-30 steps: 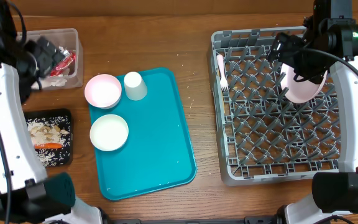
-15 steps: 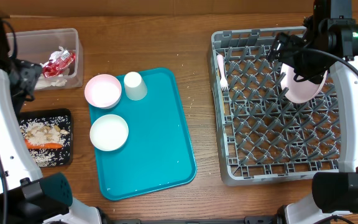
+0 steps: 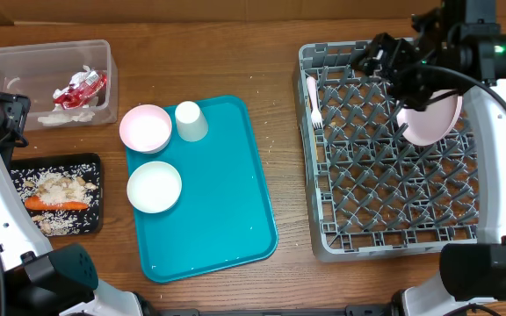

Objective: Sort waste into correct bins and load items into the dishwasher rack
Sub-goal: 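Move the right gripper to the white bowl and grip its rim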

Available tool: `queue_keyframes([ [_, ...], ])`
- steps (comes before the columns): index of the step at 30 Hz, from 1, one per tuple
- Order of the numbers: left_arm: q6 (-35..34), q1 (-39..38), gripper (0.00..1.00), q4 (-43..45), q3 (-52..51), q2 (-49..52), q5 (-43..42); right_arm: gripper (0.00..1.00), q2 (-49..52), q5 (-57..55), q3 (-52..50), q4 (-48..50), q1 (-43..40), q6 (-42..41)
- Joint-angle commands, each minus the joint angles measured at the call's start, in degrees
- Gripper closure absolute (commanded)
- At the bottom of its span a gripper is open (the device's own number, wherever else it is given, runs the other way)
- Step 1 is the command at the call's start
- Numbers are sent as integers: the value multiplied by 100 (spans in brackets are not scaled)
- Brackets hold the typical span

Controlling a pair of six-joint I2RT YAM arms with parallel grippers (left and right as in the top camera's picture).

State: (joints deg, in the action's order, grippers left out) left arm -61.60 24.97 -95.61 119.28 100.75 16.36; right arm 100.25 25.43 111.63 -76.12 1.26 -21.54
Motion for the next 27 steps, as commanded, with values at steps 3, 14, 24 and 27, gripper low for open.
queue_keyframes([
  [3, -144, 2, 0, -11, -22, 39, 164, 0, 46, -575, 50, 365, 1565, 479],
  [14, -142, 2, 0, -9, -22, 39, 164, 0, 1123, -2017, 46, 1058, 4074, -273],
  [24, -144, 2, 0, -11, -22, 39, 164, 25, 2406, -1121, 46, 1980, 5021, -501],
  [27, -144, 2, 0, -9, -22, 39, 164, 34, 2656, -1185, 46, 2031, 5088, -730],
])
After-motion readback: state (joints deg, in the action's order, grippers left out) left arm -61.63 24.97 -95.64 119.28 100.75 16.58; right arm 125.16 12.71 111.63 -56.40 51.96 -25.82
